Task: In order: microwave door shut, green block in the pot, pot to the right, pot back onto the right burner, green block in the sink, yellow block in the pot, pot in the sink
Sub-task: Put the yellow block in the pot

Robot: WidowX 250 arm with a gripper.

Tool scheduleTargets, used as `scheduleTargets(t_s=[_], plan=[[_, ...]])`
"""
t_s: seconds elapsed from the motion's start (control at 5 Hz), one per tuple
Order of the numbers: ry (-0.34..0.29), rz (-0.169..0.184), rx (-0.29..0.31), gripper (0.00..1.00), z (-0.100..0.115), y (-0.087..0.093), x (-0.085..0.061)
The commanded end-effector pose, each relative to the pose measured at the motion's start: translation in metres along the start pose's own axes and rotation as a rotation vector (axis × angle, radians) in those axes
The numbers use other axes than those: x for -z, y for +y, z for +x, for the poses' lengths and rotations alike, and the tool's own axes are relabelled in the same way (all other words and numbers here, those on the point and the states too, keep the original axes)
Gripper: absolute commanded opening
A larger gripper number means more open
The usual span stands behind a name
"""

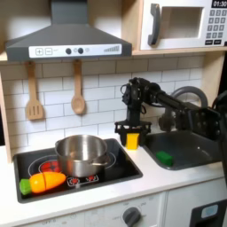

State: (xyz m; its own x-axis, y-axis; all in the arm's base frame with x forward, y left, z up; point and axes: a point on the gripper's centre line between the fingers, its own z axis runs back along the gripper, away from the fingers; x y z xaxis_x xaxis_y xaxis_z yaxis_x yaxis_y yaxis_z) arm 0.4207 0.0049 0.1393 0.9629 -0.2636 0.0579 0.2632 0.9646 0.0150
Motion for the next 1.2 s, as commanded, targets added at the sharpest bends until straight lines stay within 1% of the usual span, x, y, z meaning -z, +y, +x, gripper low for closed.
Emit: scheduleTargets(t_s=[0.0, 0.2, 0.4, 0.6, 0.8, 1.0], plan=[[-0.022, 0.01, -0.048, 0.0, -0.011, 0.003, -0.015], [-0.023, 0.01, -0.065, 0.0, -0.018, 0.002, -0.02], [-0.05, 0.038, -0.095, 0.0, -0.03, 0.012, -0.038], [-0.071, 0.058, -0.126, 0.0, -0.039, 0.018, -0.051], [-0.092, 0.085, -0.176, 0.0, -0.049, 0.031, -0.066], [-0.102, 0.115, -0.242, 0.0, -0.063, 0.047, -0.079]])
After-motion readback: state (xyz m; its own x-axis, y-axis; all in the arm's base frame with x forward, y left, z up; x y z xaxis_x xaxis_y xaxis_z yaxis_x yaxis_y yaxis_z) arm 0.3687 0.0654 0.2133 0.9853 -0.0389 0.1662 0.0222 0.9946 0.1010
